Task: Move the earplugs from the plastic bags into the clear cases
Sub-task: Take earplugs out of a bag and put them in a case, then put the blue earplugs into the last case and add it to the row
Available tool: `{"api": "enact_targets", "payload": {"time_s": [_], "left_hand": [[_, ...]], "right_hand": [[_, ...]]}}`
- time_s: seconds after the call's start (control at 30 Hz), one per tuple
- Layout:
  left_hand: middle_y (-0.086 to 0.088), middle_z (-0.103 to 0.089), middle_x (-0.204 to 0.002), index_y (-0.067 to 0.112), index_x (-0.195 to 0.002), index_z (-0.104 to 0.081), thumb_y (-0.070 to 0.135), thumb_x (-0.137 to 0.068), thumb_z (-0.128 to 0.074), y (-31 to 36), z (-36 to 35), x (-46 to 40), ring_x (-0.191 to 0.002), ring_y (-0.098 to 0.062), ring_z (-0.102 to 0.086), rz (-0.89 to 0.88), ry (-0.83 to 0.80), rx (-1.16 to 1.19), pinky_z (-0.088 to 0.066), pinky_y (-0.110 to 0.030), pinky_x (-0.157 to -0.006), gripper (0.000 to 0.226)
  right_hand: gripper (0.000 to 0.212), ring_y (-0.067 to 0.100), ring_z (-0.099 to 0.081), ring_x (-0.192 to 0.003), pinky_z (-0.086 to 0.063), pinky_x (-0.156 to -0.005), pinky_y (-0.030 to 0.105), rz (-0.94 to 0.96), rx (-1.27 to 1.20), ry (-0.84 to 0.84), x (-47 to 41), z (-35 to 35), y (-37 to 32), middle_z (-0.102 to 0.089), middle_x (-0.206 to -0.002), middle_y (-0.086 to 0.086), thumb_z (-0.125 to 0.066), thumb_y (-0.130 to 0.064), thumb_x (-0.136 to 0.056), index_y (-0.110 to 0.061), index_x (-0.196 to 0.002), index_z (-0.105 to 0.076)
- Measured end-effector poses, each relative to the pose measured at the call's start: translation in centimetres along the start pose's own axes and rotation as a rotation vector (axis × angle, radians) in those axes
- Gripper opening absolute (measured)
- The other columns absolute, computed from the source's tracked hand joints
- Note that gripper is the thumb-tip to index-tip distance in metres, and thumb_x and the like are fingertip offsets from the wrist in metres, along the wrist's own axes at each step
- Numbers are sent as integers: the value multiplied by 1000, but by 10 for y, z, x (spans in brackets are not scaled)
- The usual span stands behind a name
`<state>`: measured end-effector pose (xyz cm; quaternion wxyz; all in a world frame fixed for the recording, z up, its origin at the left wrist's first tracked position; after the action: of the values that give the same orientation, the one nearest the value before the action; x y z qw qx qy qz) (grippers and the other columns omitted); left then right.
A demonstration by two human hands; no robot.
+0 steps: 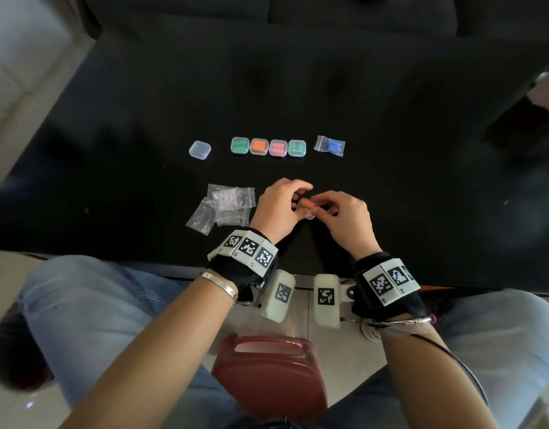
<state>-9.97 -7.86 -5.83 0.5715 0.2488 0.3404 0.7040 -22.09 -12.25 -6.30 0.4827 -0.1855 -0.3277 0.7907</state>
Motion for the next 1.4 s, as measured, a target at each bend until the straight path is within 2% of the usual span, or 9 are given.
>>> {"api": "enact_targets", "payload": {"time_s": [0.17,0.3,0.53,0.77,0.93,1.07,1.17,1.27,1.4], "left_hand": [[-5,-63,-108,14,-110,-66,20,-78,-74,-7,-1,1,-91,-14,-65,49,-18,-15,-54,-30,-83,33],[-5,-63,-110,15,-111,-65,17,-82,-69,-9,0,-1,-93,-14,-64,62,-4,-27,-53,-28,-85,30],[0,-62,-123,20,-115,-64,19,-87,-58,-10,37,-39,-119,-19,-52,-46,222,-312,-31,-39,-107,28],[4,-24,-155,26,-141,-36,28,-95,-46,-24,19,-71,-145,-20,-13,45,-83,-506,-9,-52,-117,47],[3,-28,-154,24,-142,-34,29,-94,-47,-28,14,-76,-145,-20,-14,52,-109,-505,-9,-50,-117,50],[-2,-34,-151,18,-138,-42,23,-93,-50,-18,27,-73,-143,-21,-22,-9,-6,-393,-15,-39,-117,46],[-4,-50,-138,17,-131,-51,19,-92,-53,-12,59,-60,-131,-19,-41,1,130,-203,-30,-28,-107,39],[-2,-64,-118,16,-121,-59,12,-90,-56,-27,106,-43,-110,-14,-58,72,238,-32,-45,-26,-95,32],[-5,-64,-118,15,-120,-59,9,-84,-62,-79,156,-29,-107,-17,-61,260,309,-136,-46,-29,-95,36]], "right_hand": [[29,7,-55,-82,-40,-66,11,11,28,-95,-3,-3,-1,-64,-108,-1,-66,-28,-85,-18,-112,-64],[41,11,-57,-87,-48,-78,25,41,92,-147,-6,-7,-4,-61,-110,1,-73,-25,-78,-18,-116,-60],[35,21,-57,-106,-48,-87,33,-45,219,-46,-69,14,1,-57,-117,7,-71,-32,-81,-21,-113,-64],[38,30,-42,-123,-43,-89,33,-138,308,2,-118,19,2,-45,-128,12,-68,-26,-84,-27,-122,-60],[44,30,-40,-125,-41,-92,32,-109,313,-29,-122,13,-4,-43,-132,12,-67,-27,-84,-28,-127,-56],[59,31,-40,-124,-39,-93,32,-73,248,-4,-113,16,-12,-44,-132,14,-65,-24,-85,-26,-139,-41],[48,29,-45,-121,-40,-89,30,-1,222,33,-104,16,-32,-50,-128,13,-59,-22,-88,-20,-135,-47],[31,22,-53,-111,-40,-82,25,149,215,-50,-100,-3,-72,-59,-118,8,-57,-18,-89,-16,-120,-60],[24,17,-58,-103,-46,-84,30,241,187,-188,-102,-40,-123,-64,-108,2,-56,-16,-88,-17,-110,-66]]}}
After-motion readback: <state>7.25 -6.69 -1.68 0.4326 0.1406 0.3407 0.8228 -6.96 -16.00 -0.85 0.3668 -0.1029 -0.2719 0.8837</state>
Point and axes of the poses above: each hand's wrist, its own x-axis away from the middle knuckle, its own z-axis out of the back of the hand, y = z × x, the point moved 7 cm from there along -x, towards the middle knuckle
